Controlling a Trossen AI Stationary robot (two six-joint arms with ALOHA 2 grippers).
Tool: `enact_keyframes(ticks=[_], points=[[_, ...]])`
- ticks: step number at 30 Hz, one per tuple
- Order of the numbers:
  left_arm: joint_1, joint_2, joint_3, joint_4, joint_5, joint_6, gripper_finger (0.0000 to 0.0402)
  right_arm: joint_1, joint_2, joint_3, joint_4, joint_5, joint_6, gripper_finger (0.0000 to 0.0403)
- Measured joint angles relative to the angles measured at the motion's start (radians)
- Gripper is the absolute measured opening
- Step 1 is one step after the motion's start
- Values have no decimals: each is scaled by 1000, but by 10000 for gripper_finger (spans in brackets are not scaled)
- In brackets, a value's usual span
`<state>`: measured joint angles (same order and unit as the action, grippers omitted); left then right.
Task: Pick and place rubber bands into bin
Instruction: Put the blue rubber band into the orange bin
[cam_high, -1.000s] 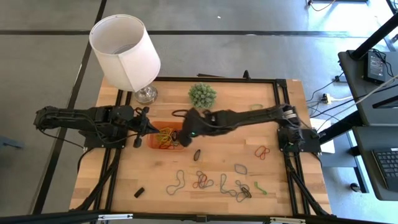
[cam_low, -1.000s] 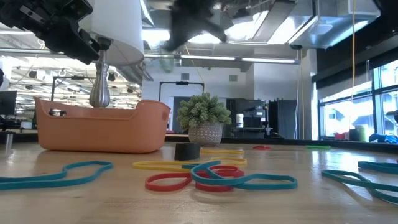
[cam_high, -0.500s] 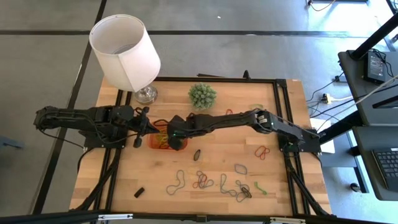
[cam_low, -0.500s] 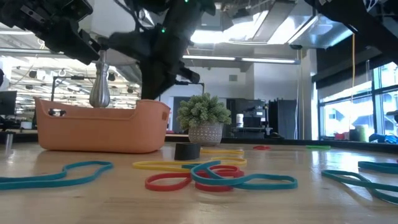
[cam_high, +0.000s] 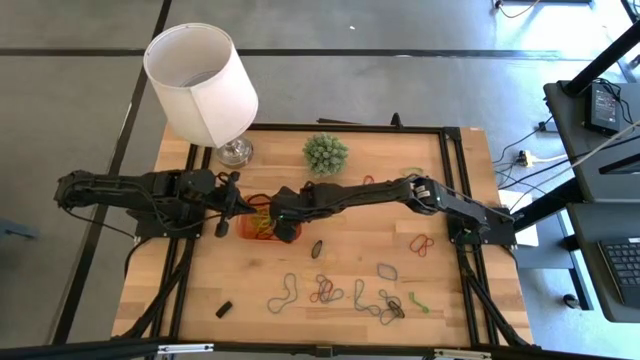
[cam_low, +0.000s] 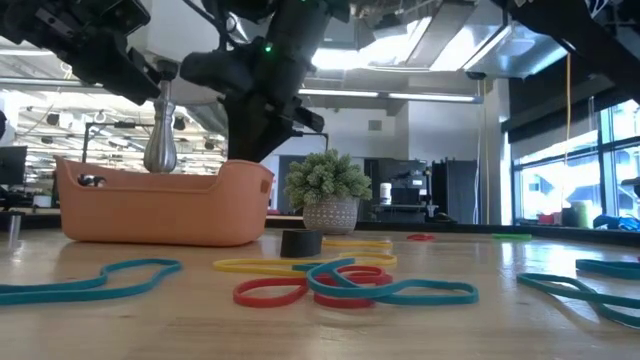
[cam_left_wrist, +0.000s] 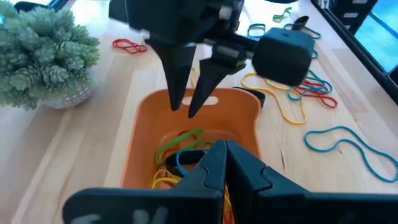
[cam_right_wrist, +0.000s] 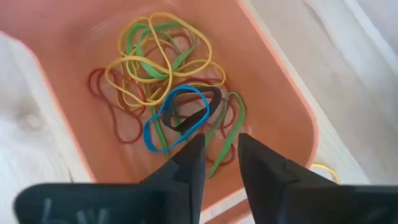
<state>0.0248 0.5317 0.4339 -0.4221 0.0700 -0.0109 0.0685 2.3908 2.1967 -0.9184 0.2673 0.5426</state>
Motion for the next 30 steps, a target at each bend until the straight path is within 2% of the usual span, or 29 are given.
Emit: enact_keyframes(ticks=[4,7,12,15,17,20,26,30], points=[[-36,31,8,0,-27,-48,2,1,-38,1,-32,-3,-54,111],[-95,88,39,0,-85,-92,2,9,-81,2,-92,0,-115,112],[-230,256,138,1,-233,-109,2,51,-158,-12,-143,2,-237,96],[-299,382,211,0,-299,-138,2,74,-193,-79,-155,5,-287,86],[-343,472,265,-6,-336,-168,2,85,-236,-171,-142,12,-293,80],[-399,602,355,-44,-373,-218,2,101,-354,-382,-50,12,-283,74],[-480,837,542,-141,-385,-315,2,138,-686,-871,270,10,-202,70],[-517,976,678,-215,-379,-362,2,157,-885,-1136,376,9,-126,70]])
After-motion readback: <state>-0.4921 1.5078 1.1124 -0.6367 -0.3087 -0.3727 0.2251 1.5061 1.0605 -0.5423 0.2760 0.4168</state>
